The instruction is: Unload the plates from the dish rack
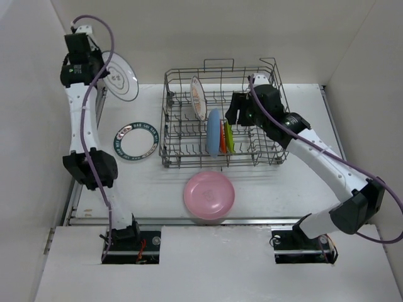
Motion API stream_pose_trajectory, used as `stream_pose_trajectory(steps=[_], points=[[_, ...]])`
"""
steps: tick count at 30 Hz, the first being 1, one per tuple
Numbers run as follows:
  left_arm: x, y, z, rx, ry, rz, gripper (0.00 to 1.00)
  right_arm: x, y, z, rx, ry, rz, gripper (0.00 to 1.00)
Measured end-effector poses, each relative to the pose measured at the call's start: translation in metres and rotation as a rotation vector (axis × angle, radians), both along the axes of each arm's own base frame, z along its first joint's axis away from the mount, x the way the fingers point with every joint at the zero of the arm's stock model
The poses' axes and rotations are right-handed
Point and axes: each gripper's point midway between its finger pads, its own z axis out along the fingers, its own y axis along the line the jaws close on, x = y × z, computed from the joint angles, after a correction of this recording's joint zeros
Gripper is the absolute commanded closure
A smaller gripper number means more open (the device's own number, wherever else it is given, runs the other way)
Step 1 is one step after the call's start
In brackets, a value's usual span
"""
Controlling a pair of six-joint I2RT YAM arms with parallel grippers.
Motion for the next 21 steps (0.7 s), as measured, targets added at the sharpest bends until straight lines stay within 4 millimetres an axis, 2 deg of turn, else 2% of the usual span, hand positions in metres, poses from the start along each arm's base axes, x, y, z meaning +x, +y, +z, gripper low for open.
stream_pose_trajectory(steps=[2, 4, 9, 13, 17, 21], points=[[-0.014, 0.016, -0.023, -0.058, 0.065, -0.017, 1.00, 0.001, 0.003, -0.004, -0.002, 0.010, 0.008, 0.30], [-0.024, 0.021, -0.054, -0.136, 0.146, -0.065, 1.00, 0.001, 0.005, -0.007, -0.003, 0.019, 0.017, 0.30], [-0.045, -0.002, -0.141, -0.335, 0.362, -0.219, 1.00, 0.001, 0.008, -0.007, 0.004, 0.017, 0.026, 0.30], [-0.056, -0.016, -0.198, -0.410, 0.504, -0.288, 1.00, 0.002, 0.009, -0.007, 0.007, 0.014, 0.029, 0.30], [-0.066, -0.017, -0.235, -0.460, 0.580, -0.292, 1.00, 0.001, 0.008, -0.016, 0.000, 0.027, 0.031, 0.30], [-0.069, -0.009, -0.244, -0.504, 0.579, -0.275, 1.00, -0.001, 0.008, -0.021, -0.007, 0.038, 0.032, 0.30]])
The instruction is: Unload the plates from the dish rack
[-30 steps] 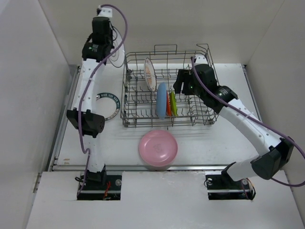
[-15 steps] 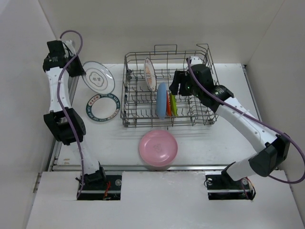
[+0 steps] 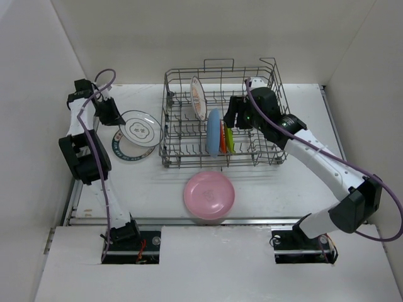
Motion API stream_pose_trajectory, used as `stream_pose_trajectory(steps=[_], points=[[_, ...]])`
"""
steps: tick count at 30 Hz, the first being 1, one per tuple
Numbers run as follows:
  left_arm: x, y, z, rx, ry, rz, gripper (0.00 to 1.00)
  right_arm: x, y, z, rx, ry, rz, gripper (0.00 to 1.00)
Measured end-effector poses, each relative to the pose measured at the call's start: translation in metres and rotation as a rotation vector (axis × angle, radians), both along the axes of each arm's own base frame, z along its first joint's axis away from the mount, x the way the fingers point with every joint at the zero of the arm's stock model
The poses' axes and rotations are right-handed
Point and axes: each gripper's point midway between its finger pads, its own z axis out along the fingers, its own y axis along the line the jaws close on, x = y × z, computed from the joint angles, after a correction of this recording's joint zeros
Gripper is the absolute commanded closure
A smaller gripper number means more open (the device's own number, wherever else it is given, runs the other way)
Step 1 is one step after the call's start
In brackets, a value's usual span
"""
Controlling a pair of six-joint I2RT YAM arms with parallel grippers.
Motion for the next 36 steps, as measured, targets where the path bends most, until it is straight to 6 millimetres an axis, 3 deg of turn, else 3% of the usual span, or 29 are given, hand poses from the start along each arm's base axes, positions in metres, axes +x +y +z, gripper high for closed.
stream_pose_trajectory(steps=[10, 16, 20, 27, 36], points=[[0.005, 0.025, 0.000, -0.061, -0.056, 0.061, 1.00, 0.000, 0.000, 0.000, 0.001, -0.001, 0.000, 0.30], [-0.004, 0.042, 0.008, -0.144, -0.088, 0.072, 1.00, 0.000, 0.001, 0.000, 0.002, -0.001, 0.004, 0.30], [-0.012, 0.039, 0.007, -0.155, -0.083, 0.026, 1.00, -0.001, 0.002, 0.000, 0.005, 0.001, 0.010, 0.30], [-0.027, 0.035, -0.012, -0.117, -0.011, -0.040, 1.00, -0.001, 0.002, 0.000, 0.004, 0.001, 0.015, 0.30], [-0.034, 0.040, -0.039, -0.092, 0.051, 0.018, 1.00, -0.001, 0.002, 0.000, 0.001, 0.000, 0.018, 0.30]])
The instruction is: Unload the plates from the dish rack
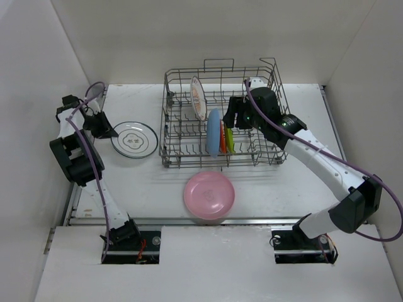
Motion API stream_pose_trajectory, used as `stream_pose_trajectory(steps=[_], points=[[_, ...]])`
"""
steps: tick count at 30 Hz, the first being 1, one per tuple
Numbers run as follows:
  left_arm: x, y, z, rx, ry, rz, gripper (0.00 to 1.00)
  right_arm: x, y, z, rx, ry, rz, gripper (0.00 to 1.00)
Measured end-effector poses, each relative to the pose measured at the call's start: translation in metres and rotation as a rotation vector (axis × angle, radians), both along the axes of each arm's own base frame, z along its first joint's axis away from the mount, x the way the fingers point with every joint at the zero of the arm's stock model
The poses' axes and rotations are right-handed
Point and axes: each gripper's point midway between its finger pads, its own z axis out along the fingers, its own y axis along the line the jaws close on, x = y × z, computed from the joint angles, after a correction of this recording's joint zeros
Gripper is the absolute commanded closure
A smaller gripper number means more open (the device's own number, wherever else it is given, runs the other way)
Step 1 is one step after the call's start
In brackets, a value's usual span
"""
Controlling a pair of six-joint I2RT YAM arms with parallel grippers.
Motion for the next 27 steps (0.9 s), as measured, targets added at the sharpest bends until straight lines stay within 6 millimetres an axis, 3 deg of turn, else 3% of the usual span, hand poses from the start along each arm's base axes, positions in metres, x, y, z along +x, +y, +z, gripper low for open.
stream_pose_trajectory(steps=[5, 8, 9, 10, 14, 22, 27], points=[[0.001, 0.004, -0.003, 0.023, 0.005, 0.018, 1.00, 0.000, 0.000, 0.000, 0.000, -0.001, 0.002, 0.29], [0.001, 0.006, -0.004, 0.033, 0.006, 0.018, 0.81, 0.000, 0.000, 0.000, -0.003, -0.002, 0.004, 0.26], [0.000, 0.010, -0.006, 0.061, 0.013, 0.017, 0.61, 0.000, 0.000, 0.000, -0.003, -0.003, 0.004, 0.26], [-0.001, 0.015, -0.009, 0.091, 0.017, 0.012, 0.53, 0.000, 0.000, 0.001, -0.003, -0.005, 0.005, 0.26], [-0.009, 0.025, -0.019, 0.154, 0.051, 0.013, 0.37, 0.001, 0.002, 0.002, 0.000, -0.012, 0.011, 0.26], [-0.015, 0.032, -0.021, 0.221, 0.068, -0.027, 0.32, 0.001, 0.002, 0.003, -0.002, -0.016, 0.020, 0.26], [-0.010, 0.017, 0.001, 0.279, 0.039, -0.094, 0.31, 0.001, 0.003, 0.003, 0.000, -0.016, 0.023, 0.26]])
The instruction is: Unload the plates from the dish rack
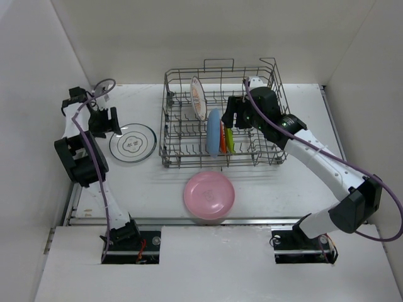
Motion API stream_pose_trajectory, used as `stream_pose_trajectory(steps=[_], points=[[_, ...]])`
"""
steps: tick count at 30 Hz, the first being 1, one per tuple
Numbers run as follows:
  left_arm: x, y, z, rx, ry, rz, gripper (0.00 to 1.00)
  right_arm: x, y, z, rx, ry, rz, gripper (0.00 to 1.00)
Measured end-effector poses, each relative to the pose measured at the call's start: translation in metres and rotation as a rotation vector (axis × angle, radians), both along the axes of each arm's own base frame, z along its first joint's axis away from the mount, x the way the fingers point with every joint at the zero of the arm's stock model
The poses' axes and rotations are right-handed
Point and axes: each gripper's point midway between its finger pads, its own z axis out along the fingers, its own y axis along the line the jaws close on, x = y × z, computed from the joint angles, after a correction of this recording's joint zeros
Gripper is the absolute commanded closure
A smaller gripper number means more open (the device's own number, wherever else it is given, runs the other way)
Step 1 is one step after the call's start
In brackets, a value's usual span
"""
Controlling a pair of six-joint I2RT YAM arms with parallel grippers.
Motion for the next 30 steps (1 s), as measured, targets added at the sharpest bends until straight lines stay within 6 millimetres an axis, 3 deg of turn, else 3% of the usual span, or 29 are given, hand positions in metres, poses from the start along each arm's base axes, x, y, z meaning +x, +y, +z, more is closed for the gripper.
stream_pose_trajectory(steps=[3, 6, 8, 12, 16, 20, 23, 26, 30], points=[[0.020, -0.019, 0.032, 0.017, -0.062, -0.057, 0.31, 0.000, 0.000, 0.000, -0.001, 0.000, -0.002, 0.24], [0.050, -0.042, 0.080, 0.062, -0.178, -0.120, 0.21, 0.003, -0.004, 0.000, -0.003, -0.003, -0.032, 0.24], [0.070, -0.067, 0.116, 0.095, -0.277, -0.177, 0.10, 0.005, -0.008, 0.001, -0.003, -0.007, -0.066, 0.24], [0.091, -0.148, 0.184, 0.114, -0.485, -0.317, 0.00, 0.010, -0.017, 0.001, 0.001, -0.011, -0.138, 0.24], [0.087, -0.237, 0.220, 0.085, -0.609, -0.456, 0.00, 0.014, -0.026, 0.000, 0.004, -0.011, -0.195, 0.24], [0.095, -0.303, 0.236, 0.067, -0.682, -0.533, 0.00, 0.014, -0.031, -0.006, -0.004, -0.004, -0.223, 0.24], [0.111, -0.333, 0.229, 0.080, -0.702, -0.523, 0.00, 0.013, -0.035, -0.015, -0.021, 0.009, -0.239, 0.24], [0.120, -0.338, 0.203, 0.117, -0.652, -0.480, 0.00, 0.009, -0.042, -0.025, -0.040, 0.023, -0.249, 0.24], [0.132, -0.328, 0.176, 0.169, -0.596, -0.411, 0.00, 0.005, -0.048, -0.037, -0.059, 0.042, -0.256, 0.24]])
